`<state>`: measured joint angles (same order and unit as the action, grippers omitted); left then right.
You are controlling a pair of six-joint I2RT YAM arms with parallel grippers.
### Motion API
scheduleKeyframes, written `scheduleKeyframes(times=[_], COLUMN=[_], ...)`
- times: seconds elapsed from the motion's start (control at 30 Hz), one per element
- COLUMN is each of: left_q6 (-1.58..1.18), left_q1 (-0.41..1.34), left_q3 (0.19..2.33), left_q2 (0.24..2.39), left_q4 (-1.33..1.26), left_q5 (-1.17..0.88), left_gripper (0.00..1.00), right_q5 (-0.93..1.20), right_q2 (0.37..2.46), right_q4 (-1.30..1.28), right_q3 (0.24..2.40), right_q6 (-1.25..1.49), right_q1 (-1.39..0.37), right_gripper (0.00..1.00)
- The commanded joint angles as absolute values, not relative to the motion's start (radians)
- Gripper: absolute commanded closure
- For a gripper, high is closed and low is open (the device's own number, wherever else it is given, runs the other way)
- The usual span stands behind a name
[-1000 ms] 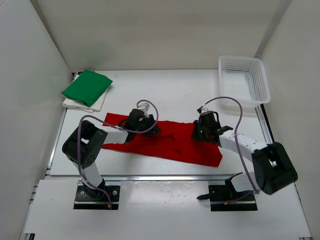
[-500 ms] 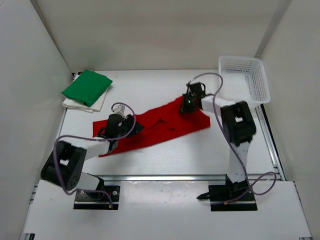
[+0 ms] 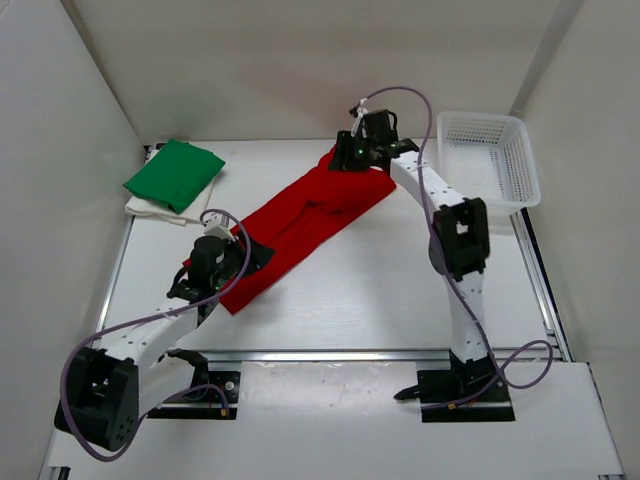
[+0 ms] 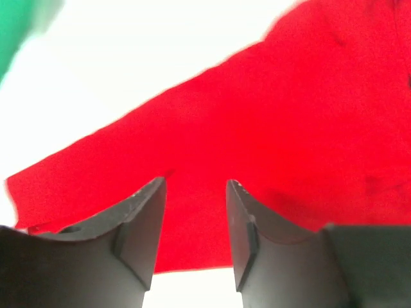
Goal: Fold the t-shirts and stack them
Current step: Rotate the tshirt 90 degrees
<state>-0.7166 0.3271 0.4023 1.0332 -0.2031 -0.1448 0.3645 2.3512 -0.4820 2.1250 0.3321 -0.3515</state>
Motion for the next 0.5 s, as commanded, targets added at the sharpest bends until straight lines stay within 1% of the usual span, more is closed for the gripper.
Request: scheduleKeyframes(times=[0.0,0.03,0.07,0.1,0.13,0.17,0.2,0.23,0.3,0.4,0.47], left_q6=[-0.693,-0.689,-0.681,-0.68,-0.669,-0.658,-0.655,-0.647,-0.641,-0.626,-0.629], left_q1=[0.328,0.324,0.321,0.315,0.311,0.304,0.284,0.276,0.249,0.267,0.279], left_q3=[0.382,0.385,0.384,0.388,0.391,0.399,0.413,0.414,0.437,0.446,0.443], left_q2=[1.012,1.011,1.002,0.983,0.979,0.963,0.948,0.942,0.916,0.884,0.884], left_q4=[-0.156,-0.15,-0.146,-0.137,-0.121,-0.115,-0.092,-0.078,-0.069,-0.063,-0.06], left_q5=[-0.153,-0.158,-0.163,-0.169,-0.167,-0.175,-0.181,-0.199,-0.222,-0.209,-0.212], left_gripper=[0.42,0.42,0.43,0.43,0.42,0.43,0.42,0.42,0.41,0.39,0.39], right_q5=[0.324,0.31,0.299,0.299,0.296,0.307,0.325,0.331,0.322,0.318,0.308], right_q2=[2.024,1.931,1.834,1.788,1.707,1.647,1.634,1.622,1.644,1.765,1.831], right_q4=[-0.381,-0.346,-0.245,-0.119,-0.059,0.06,0.154,0.196,0.248,0.259,0.255], right_q3=[1.896,1.803,1.603,1.392,1.208,1.121,1.001,0.917,0.899,0.954,1.008], right_q6=[0.27,0.275,0.3,0.346,0.415,0.448,0.51,0.559,0.587,0.618,0.665], right_q1=[-0.426,-0.439,-0.466,-0.495,-0.52,-0.54,-0.567,-0.604,-0.659,-0.725,-0.765], right_gripper=[0.58,0.58,0.58,0.58,0.58,0.58,0.58,0.56,0.53,0.48,0.46])
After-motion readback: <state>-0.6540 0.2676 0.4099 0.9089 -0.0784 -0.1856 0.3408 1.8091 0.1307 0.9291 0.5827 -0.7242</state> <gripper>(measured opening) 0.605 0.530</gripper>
